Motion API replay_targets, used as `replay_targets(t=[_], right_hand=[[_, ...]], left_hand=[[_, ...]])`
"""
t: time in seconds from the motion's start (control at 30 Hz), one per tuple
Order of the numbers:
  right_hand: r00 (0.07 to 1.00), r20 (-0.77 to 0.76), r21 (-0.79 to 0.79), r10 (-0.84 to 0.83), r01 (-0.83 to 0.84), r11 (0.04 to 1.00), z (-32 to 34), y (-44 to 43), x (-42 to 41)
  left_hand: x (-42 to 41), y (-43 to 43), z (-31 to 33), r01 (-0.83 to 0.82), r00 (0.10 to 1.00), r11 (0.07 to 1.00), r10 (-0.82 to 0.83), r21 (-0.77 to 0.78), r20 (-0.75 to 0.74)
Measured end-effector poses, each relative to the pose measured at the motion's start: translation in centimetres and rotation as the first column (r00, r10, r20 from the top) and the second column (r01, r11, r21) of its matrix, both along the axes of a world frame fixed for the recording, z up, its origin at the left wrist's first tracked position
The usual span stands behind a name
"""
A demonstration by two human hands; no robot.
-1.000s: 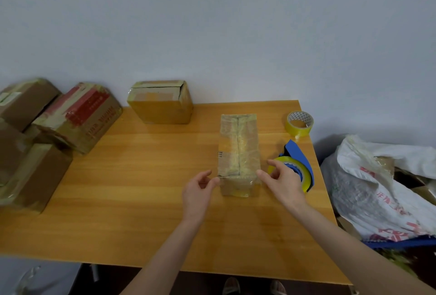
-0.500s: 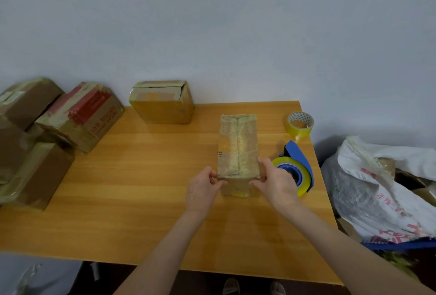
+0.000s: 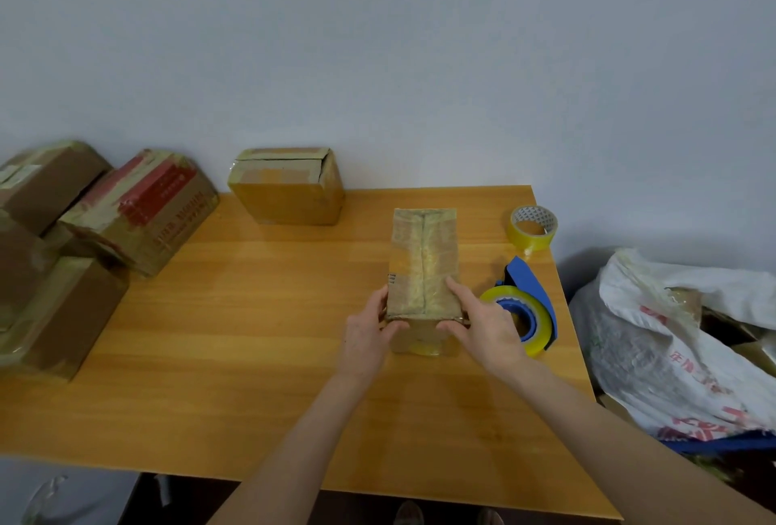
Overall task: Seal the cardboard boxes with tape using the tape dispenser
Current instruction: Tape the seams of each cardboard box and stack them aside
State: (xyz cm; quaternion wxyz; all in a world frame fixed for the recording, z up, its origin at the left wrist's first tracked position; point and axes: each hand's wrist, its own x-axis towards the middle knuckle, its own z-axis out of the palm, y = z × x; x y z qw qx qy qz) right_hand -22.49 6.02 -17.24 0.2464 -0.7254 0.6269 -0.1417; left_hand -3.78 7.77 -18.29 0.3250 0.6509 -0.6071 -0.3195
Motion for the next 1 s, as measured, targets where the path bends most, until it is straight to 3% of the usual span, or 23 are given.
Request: replay_targets(t=[0.1, 0.17, 0.23, 0.33, 0.63, 0.77, 0.9, 1.0], right_hand=[[0.992, 0.126, 0.092, -0.019, 0.008, 0.996, 0.2, -0.1, -0.6], [0.977, 0.186, 0.119, -0.1, 0.079, 0.99, 0.6, -0.4, -0.3], [0.975, 0.102, 0.166, -0.197, 0.179, 0.97, 1.3, -1.2, 0.6], [0.959, 0.001, 0.272, -0.282, 0.271, 0.923, 1.3, -1.7, 2.0], [0.958, 0.103, 0.254, -0.267, 0.234, 0.938, 1.0, -1.1, 1.6], [0.924, 0.206, 0.366, -0.321, 0.231, 0.901, 0.5, -1.1, 1.2], [0.847, 0.303, 0.423, -0.436, 0.291, 0.858, 1.0, -2.1, 0.0], [0.807, 0.346, 0.476, -0.479, 0.289, 0.831, 1.2, -2.4, 0.3]], left_hand=[[0.7, 0.2, 0.2, 0.047, 0.995, 0.994, -0.038, 0.103, -0.095], [0.3, 0.0, 0.8, -0.021, 0.995, 0.99, 0.034, 0.138, -0.092], [-0.8, -0.8, 1.6, -0.153, 0.984, 0.966, 0.169, 0.209, -0.057], [-2.1, -2.2, 2.1, -0.202, 0.979, 0.93, 0.197, 0.306, 0.049], [-1.6, -1.6, 1.3, -0.17, 0.983, 0.963, 0.15, 0.209, 0.11], [-2.3, -1.1, 1.4, -0.052, 0.975, 0.965, 0.105, 0.259, -0.197], [-0.7, -1.9, 1.6, -0.136, 0.96, 0.942, 0.202, 0.306, -0.195], [-0.1, -2.7, 2.0, -0.082, 0.933, 0.911, 0.212, 0.404, -0.289]])
